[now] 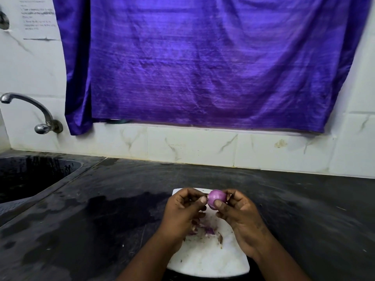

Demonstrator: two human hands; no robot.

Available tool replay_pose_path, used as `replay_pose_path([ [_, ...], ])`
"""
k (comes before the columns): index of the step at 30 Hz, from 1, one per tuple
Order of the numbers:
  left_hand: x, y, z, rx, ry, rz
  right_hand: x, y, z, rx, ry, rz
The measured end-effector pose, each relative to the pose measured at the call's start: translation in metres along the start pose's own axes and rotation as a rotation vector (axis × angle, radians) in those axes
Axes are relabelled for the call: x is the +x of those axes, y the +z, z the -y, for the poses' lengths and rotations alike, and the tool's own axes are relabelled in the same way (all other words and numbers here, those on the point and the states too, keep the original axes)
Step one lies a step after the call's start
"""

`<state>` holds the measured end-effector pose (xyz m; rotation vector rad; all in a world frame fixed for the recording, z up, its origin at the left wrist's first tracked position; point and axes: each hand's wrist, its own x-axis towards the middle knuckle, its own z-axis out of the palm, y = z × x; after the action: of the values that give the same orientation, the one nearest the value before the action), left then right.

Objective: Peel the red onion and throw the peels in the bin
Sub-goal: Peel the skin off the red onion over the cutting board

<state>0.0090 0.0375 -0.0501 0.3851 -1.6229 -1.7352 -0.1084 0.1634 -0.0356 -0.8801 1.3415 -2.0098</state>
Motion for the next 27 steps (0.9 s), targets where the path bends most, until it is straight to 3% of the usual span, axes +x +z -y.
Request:
replay_pose_path([
  [7, -0.002, 0.004, -0.001, 0.008, 0.021, 0.055, -0.001, 0.0, -0.001, 0.053, 0.011, -0.002],
  [14, 0.003, 0.0, 0.005, -0.01, -0.047, 0.008, -0.003, 0.002, 0.002, 0.104, 0.035, 0.047],
  [21, 0.003, 0.0, 0.002, 0.14, 0.105, -0.096, -0.003, 0.001, -0.004, -0.159, -0.013, 0.047],
  [27, 0.001, 0.001, 0.001, 0.131, 0.061, 0.013, -0.002, -0.001, -0.01, -0.203, 0.016, 0.101],
])
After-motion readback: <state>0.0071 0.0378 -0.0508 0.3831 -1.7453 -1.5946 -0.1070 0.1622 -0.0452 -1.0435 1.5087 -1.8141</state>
